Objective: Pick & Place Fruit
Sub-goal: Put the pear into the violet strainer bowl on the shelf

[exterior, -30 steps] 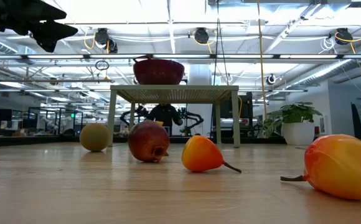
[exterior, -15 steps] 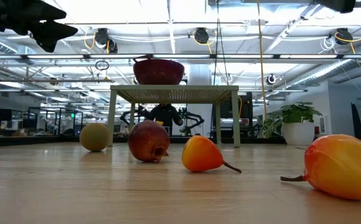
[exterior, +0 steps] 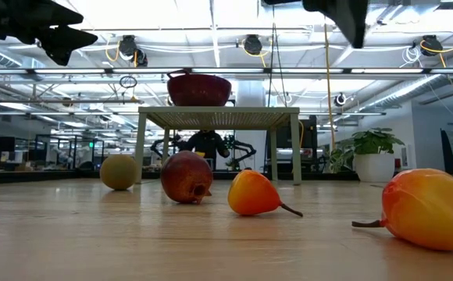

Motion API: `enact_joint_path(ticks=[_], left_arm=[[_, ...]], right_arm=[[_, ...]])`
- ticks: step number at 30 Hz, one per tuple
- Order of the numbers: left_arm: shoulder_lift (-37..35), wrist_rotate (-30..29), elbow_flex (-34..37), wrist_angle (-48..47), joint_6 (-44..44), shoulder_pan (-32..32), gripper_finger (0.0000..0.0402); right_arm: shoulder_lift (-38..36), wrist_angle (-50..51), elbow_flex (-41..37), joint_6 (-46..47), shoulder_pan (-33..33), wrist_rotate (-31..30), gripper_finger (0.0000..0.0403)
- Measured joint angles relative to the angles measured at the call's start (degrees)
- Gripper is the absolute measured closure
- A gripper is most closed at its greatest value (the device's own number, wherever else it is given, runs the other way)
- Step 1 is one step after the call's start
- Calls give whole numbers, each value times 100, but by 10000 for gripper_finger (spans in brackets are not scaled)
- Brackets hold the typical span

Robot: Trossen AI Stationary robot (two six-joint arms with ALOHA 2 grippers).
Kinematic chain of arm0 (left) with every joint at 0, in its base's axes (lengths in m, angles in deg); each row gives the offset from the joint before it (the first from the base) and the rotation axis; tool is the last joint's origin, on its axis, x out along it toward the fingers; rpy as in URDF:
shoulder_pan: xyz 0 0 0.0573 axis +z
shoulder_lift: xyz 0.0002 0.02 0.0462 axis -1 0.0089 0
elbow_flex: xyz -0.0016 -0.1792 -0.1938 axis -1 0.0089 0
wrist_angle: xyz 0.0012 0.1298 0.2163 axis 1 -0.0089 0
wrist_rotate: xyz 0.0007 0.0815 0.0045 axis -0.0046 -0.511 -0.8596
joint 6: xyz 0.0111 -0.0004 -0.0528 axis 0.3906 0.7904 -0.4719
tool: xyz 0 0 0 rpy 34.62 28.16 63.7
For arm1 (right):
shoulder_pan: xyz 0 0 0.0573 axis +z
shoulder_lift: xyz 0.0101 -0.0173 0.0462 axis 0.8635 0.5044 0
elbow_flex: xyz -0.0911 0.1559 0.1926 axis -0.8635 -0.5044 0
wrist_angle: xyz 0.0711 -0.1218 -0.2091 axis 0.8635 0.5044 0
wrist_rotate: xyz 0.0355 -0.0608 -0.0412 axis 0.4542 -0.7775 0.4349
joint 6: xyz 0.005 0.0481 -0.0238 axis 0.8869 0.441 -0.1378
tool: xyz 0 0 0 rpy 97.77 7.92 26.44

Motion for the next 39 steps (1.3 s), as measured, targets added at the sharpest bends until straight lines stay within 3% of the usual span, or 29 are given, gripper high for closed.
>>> enact_joint_path(ticks=[7, 11, 39], left_arm=[[-1, 0, 0, 2, -3, -1, 174], [-1, 0, 0, 0, -3, 1, 174], [0, -2, 0, 0, -12, -1, 174]], right_arm=[[0, -298, -496, -447, -72, -39, 163], [0, -714, -833, -715, -60, -449, 163], [0, -2000, -1841, -1219, -62, -301, 179]])
